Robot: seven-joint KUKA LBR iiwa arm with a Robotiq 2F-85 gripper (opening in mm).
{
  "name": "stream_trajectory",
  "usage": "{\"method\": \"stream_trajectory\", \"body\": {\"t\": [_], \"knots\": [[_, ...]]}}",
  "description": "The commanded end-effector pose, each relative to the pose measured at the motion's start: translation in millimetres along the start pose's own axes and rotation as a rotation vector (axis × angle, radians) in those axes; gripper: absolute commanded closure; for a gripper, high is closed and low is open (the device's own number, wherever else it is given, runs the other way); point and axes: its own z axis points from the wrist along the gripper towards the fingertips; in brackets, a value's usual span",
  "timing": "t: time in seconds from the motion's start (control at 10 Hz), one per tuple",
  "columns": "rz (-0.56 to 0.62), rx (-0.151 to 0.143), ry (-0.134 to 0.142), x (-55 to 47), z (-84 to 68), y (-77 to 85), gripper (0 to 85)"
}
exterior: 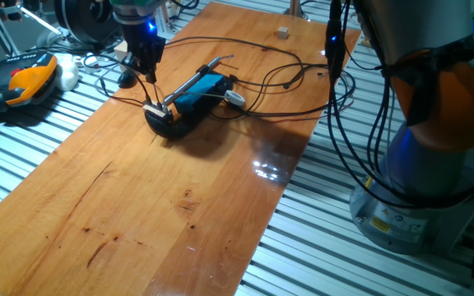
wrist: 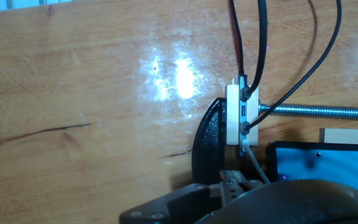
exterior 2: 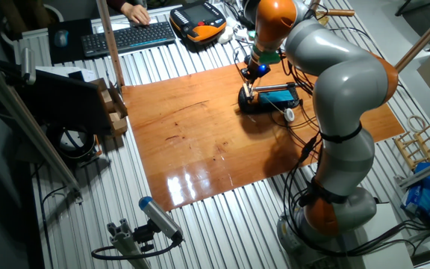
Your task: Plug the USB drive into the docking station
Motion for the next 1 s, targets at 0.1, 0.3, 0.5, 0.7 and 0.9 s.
{"method": "stream_trajectory", "body": {"t": [0.1,0.3,0.5,0.7,0.9], "knots": [[-0.003,0.004,-0.005,0.5,0.1,0.2,85.0],[-0.003,0.004,-0.005,0.5,0.3,0.1,85.0],[-0.003,0.004,-0.007,0.6,0.4,0.1,85.0],[-0.008,0.005,-0.010,0.1,1.1,-0.8,85.0],[-0.009,0.003,-0.006,0.3,1.2,-0.6,85.0]]}}
